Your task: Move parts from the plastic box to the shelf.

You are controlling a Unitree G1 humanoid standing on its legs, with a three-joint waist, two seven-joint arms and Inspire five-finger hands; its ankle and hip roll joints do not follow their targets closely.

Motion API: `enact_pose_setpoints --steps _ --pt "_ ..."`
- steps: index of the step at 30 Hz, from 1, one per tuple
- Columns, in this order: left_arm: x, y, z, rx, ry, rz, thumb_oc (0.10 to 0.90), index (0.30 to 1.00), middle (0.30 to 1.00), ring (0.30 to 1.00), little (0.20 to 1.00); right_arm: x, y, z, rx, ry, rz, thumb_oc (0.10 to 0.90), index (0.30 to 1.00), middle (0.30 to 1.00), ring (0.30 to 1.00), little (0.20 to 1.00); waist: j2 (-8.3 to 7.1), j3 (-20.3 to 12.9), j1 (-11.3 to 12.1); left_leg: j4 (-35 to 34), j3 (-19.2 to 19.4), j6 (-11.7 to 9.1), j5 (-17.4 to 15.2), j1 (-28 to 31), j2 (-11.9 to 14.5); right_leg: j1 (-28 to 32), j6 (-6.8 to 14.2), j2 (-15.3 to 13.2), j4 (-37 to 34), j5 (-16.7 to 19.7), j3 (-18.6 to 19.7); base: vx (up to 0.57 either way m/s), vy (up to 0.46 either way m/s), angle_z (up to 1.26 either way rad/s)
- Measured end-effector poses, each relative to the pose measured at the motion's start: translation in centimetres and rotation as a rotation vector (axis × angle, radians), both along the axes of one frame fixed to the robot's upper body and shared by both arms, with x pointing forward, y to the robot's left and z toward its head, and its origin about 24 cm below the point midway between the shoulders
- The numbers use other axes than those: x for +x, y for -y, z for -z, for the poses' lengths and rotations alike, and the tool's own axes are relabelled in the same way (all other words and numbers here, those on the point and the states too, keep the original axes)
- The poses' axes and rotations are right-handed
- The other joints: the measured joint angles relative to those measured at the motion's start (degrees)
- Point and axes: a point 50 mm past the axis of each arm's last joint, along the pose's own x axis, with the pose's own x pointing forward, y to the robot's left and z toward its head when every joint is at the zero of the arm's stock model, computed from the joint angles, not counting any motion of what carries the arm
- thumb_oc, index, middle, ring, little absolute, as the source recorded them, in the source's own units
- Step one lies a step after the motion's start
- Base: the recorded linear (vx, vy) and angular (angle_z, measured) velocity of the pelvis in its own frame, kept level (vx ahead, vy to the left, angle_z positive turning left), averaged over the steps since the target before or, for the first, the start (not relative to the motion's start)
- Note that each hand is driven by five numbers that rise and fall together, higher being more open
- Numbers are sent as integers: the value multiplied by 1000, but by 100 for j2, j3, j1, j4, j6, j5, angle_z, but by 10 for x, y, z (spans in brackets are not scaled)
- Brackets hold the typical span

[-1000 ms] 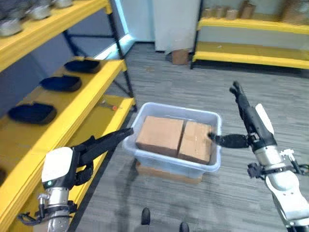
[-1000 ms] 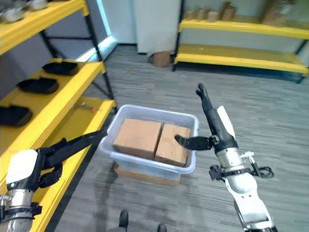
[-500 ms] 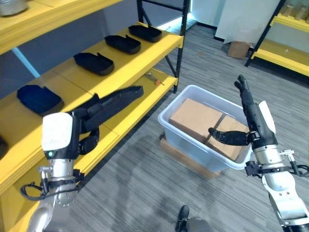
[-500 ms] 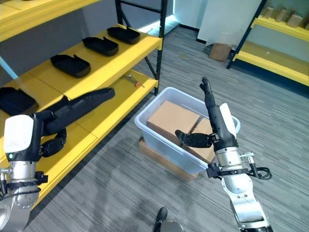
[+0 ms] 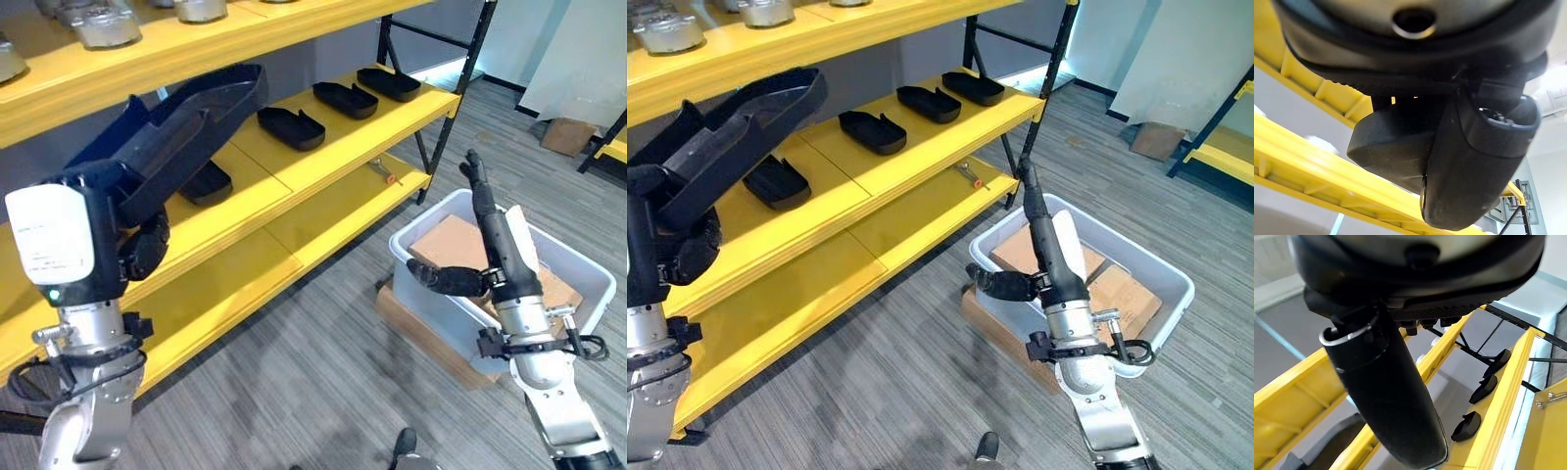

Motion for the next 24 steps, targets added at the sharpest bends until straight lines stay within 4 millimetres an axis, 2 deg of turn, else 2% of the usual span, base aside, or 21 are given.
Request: enact_pose_setpoints --steps 4,5,6,7,8,9,10,11,12,13,14,16,17,19,20,21,22,24 --pt "-1 -3 3 -5 -12 -17 400 300 300 300 300 -1 -2 4 0 -15 0 900 1000 1000 1000 1000 -159 -62 55 227 -195 87 -41 -209 -133 85 32 -170 -6 9 -170 24 131 36" --pt "-2 -4 4 -10 -14 -23 400 300 300 300 300 -2 -1 6 8 -19 3 900 1000 1000 1000 1000 -180 -64 35 389 -351 130 -79 -304 -143 91 60 -202 91 -19 -155 -11 88 45" --pt "-2 -5 7 -17 -22 -28 400 300 300 300 300 -2 -1 10 24 -34 11 900 1000 1000 1000 1000 -179 -70 -21 536 -445 143 -125 -387 -145 93 56 -230 224 -18 51 4 137 66" --pt "-3 -6 8 -22 -30 -29 400 300 300 300 300 -2 0 14 27 -51 18 900 1000 1000 1000 1000 -184 -66 -153 601 -599 192 -159 -444 -162 52 54 -230 388 -18 509 15 150 87" --pt "-3 -7 10 -25 -40 -31 400 300 300 300 300 -3 2 18 26 -73 29 900 1000 1000 1000 1000 -174 -61 -226 656 -796 260 -171 -509 -180 -47 38 -211 658 -1 1249 -30 132 76" --pt "-4 -8 12 -29 -49 -35 400 300 300 300 300 -5 2 21 25 -87 33 900 1000 1000 1000 1000 -158 -51 -259 625 -861 296 -140 -488 -174 -197 22 -151 926 9 1694 19 99 48" --pt "-5 -10 15 -35 -60 -45 400 300 300 300 300 -5 2 23 23 -98 30 900 1000 1000 1000 1000 -99 -28 -242 566 -921 314 -110 -424 -118 -350 114 13 1200 -331 2031 16 72 28" --pt "-6 -14 19 -38 -85 -67 400 300 300 300 300 -8 1 29 21 -127 19 900 1000 1000 1000 1000 -51 -45 -286 473 -987 261 -28 -436 122 -407 85 643 1554 -1046 2296 90 34 28" --pt "-8 -16 21 -36 -99 -78 400 300 300 300 300 -10 1 31 20 -142 15 900 1000 1000 1000 1000 -70 -59 -308 386 -1078 238 7 -391 163 -402 61 969 1629 -1270 2291 69 13 35" --pt "-11 -20 23 -37 -119 -97 400 300 300 300 300 -12 1 34 17 -160 6 900 1000 1000 1000 1000 -217 -132 -293 286 -1114 173 69 -379 156 -388 11 1418 1604 -1478 2193 86 -21 40" --pt "-14 -22 37 -76 -168 -120 400 300 300 300 300 -12 5 35 10 -166 17 900 1000 1000 1000 1000 -231 -172 -298 239 -1210 150 75 -449 104 -207 -372 1671 1187 -1599 2163 49 -12 29" --pt "-17 -23 45 -81 -224 -124 400 300 300 300 300 -12 8 33 26 -162 26 900 1000 1000 1000 1000 -148 -170 -301 230 -1303 77 154 -545 167 -138 -405 1771 949 -1409 2164 57 19 21" --pt "-17 -22 47 -84 -240 -121 400 300 300 300 300 -12 10 33 23 -164 27 900 1000 1000 1000 1000 -96 -162 -309 241 -1365 63 164 -606 173 -170 -388 1813 1002 -1427 2239 55 31 42" --pt "-13 -18 52 -91 -268 -99 400 300 300 300 300 -13 13 35 27 -179 34 900 1000 1000 1000 1000 -37 -153 -421 271 -1620 20 197 -668 127 -187 -259 1868 1178 -1542 2873 29 -25 54" --pt "-13 -17 52 -90 -267 -93 400 300 300 300 300 -13 13 34 26 -177 34 900 1000 1000 1000 1000 -36 -153 -428 248 -1623 0 215 -647 127 -191 -258 1869 1115 -1549 2878 137 -80 22" --pt "-13 -15 52 -93 -266 -86 400 300 300 300 300 -11 14 32 19 -172 31 900 1000 1000 1000 1000 31 -147 -369 160 -1618 -51 291 -712 170 -151 -313 1864 826 -1451 2830 181 -74 3" --pt "-16 -15 57 -103 -286 -90 400 300 300 300 300 -12 14 33 18 -175 28 900 1000 1000 1000 1000 115 -152 -345 9 -1612 -67 358 -640 220 24 -277 1864 466 -1331 2789 178 -75 3" --pt "-15 -14 60 -106 -310 -83 400 300 300 300 300 -12 16 33 18 -181 37 900 1000 1000 1000 1000 179 -150 -330 34 -1660 -67 362 -669 212 100 -278 1856 323 -1280 2776 103 -47 13"
